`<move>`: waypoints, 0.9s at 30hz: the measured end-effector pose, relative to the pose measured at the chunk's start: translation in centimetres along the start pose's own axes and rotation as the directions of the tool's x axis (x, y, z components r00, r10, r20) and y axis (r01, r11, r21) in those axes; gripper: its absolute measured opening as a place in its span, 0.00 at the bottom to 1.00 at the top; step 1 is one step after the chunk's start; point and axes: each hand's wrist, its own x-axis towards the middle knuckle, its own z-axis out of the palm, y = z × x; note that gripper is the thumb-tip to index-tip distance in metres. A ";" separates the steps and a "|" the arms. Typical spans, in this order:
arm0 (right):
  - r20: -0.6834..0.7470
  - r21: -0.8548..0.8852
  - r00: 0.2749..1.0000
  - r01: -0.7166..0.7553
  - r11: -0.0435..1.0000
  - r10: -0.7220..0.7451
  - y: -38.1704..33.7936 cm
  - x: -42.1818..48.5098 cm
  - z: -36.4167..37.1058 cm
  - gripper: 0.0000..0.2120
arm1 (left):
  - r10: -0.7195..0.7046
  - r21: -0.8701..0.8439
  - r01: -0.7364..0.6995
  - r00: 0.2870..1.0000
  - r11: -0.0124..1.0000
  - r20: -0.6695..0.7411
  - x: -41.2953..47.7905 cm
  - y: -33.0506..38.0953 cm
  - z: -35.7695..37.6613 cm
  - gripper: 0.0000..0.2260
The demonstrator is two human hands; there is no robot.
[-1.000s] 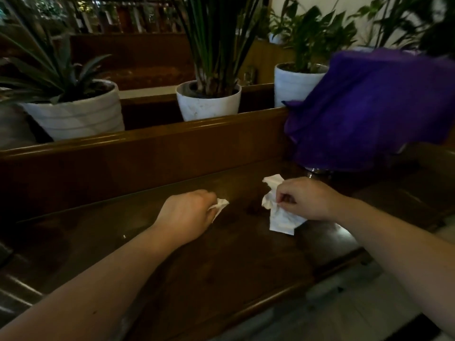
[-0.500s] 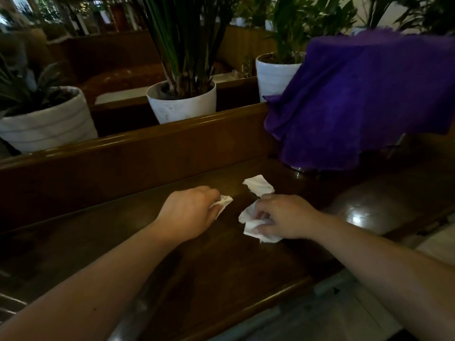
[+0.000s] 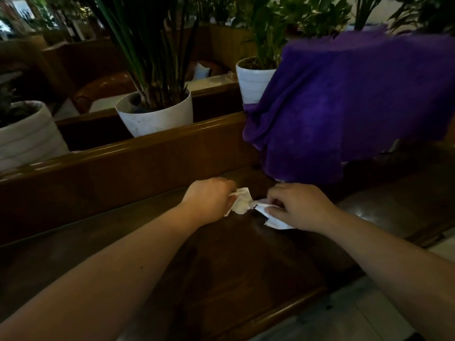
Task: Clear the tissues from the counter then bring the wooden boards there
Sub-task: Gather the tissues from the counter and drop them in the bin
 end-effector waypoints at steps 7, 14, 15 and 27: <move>-0.003 0.070 0.999 -0.041 0.997 0.041 2.5 0.1 -0.3 0.06 | -0.054 -0.005 0.056 0.986 0.998 0.158 0.8 0.8 3.0 0.25; -0.014 0.066 1.000 -0.004 0.998 0.005 3.6 0.1 0.5 0.06 | -0.003 0.055 -0.006 0.986 0.998 0.167 0.8 1.5 2.5 0.17; -0.022 0.067 1.000 -0.003 0.998 0.005 3.6 0.0 0.6 0.06 | 0.007 0.063 -0.017 0.989 0.998 0.148 0.6 1.6 2.5 0.16; -0.111 0.115 0.945 -0.296 0.948 0.309 0.8 -9.7 0.7 0.06 | 0.349 -0.054 -0.354 0.933 0.934 -0.087 -3.3 6.3 0.2 0.10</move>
